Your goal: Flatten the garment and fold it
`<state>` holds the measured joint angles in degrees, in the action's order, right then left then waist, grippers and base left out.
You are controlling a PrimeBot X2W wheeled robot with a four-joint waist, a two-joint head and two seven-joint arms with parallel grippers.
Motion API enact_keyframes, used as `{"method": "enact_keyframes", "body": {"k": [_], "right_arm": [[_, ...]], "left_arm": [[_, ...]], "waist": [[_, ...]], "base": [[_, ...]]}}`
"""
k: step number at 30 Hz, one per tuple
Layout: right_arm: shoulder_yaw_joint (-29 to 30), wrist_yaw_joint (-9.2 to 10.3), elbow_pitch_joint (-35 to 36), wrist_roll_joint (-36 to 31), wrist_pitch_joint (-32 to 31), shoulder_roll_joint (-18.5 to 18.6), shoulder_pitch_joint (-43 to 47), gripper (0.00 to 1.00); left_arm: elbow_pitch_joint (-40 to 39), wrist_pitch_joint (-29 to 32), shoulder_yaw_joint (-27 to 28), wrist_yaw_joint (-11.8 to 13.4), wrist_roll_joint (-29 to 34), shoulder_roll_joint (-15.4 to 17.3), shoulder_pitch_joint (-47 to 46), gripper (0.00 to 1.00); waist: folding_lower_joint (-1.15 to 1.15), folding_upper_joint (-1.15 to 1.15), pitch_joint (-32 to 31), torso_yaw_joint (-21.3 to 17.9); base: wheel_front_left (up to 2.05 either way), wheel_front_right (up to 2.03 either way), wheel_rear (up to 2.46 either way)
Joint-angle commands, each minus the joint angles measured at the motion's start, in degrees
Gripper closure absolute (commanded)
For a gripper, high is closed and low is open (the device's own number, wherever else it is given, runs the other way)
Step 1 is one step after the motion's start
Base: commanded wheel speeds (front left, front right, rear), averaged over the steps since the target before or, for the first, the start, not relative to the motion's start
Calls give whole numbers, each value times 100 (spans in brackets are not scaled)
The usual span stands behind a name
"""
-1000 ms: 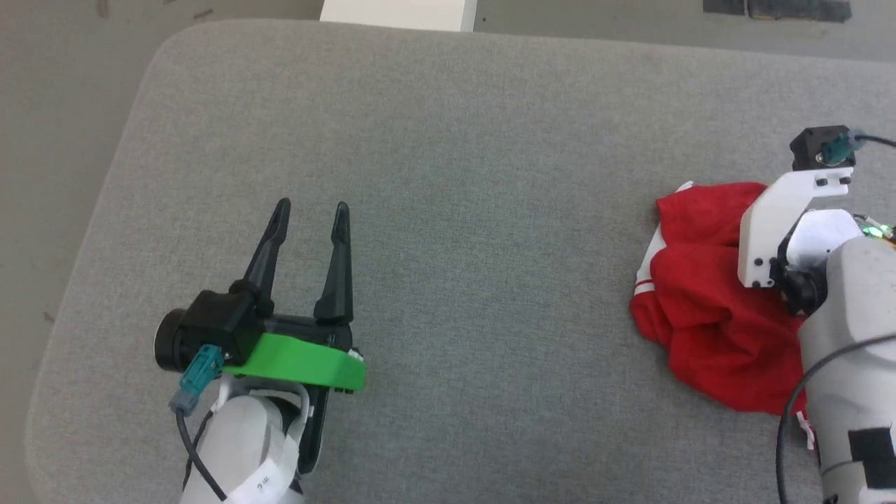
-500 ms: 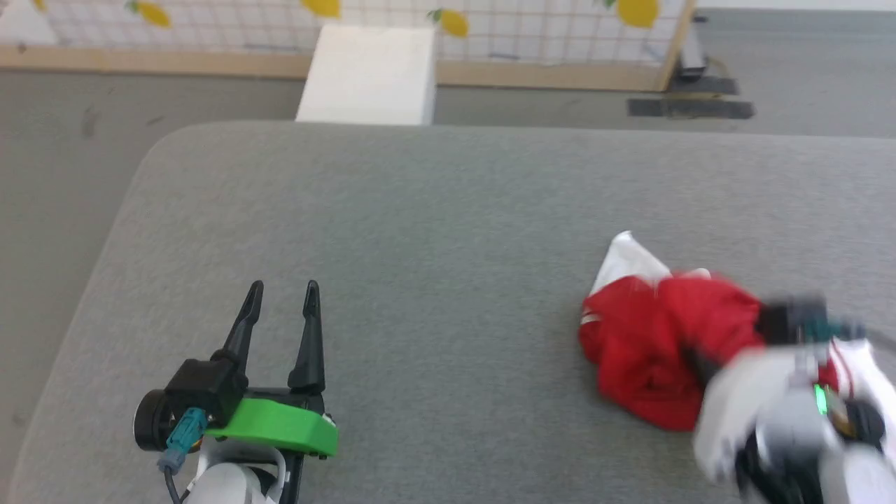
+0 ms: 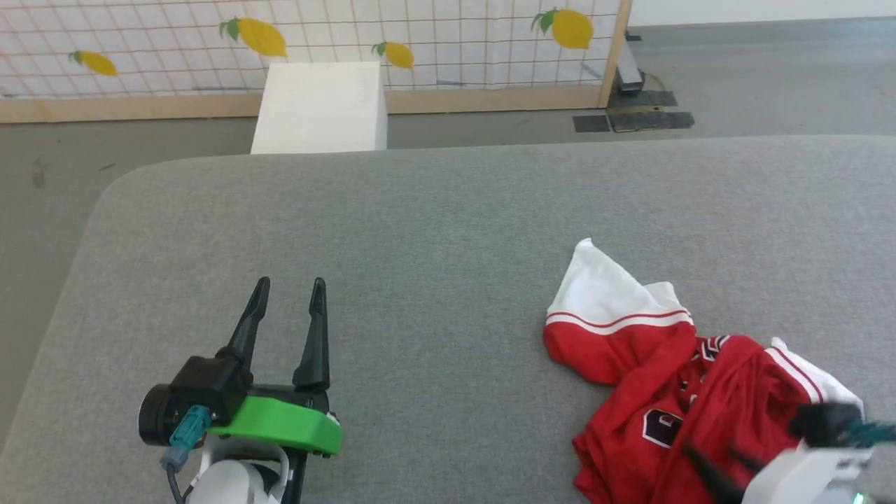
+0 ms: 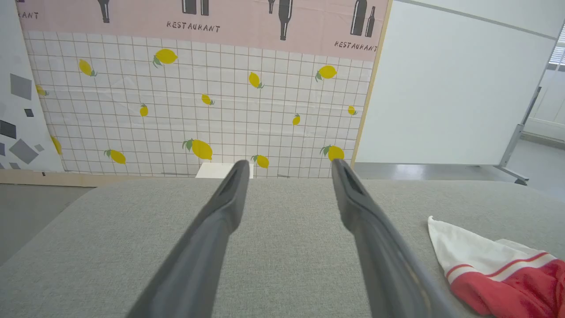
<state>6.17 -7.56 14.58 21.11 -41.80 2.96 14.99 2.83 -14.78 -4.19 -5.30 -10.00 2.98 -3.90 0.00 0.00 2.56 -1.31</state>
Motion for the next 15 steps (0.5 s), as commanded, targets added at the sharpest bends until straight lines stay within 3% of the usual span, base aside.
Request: {"method": "enact_keyframes", "body": {"k": [1,5,7,15], "right_arm": [[85,8,153,187,359,-7,-312,0],[480,8,94,-38,1383,-7,-1053,0],[560,8,-254,-177,1562,-8,-1454,0],[911,8,-2522,-852,1001,-8,-3171,0]], "left_arm": [[-31,-22,19,-20,-20,-10,-81,0],[-67,-22,11,-18,-35,-10,-121,0],[-87,-22,-13,-13,-38,-10,-156,0],[-126,-22,-178,12,-95,-10,-405,0]], "waist": [[0,0,44,85],[0,0,161,219],[0,0,237,279],[0,0,639,574]], "base": [[0,0,0],[0,0,0],[0,0,0],[0,0,0]]}}
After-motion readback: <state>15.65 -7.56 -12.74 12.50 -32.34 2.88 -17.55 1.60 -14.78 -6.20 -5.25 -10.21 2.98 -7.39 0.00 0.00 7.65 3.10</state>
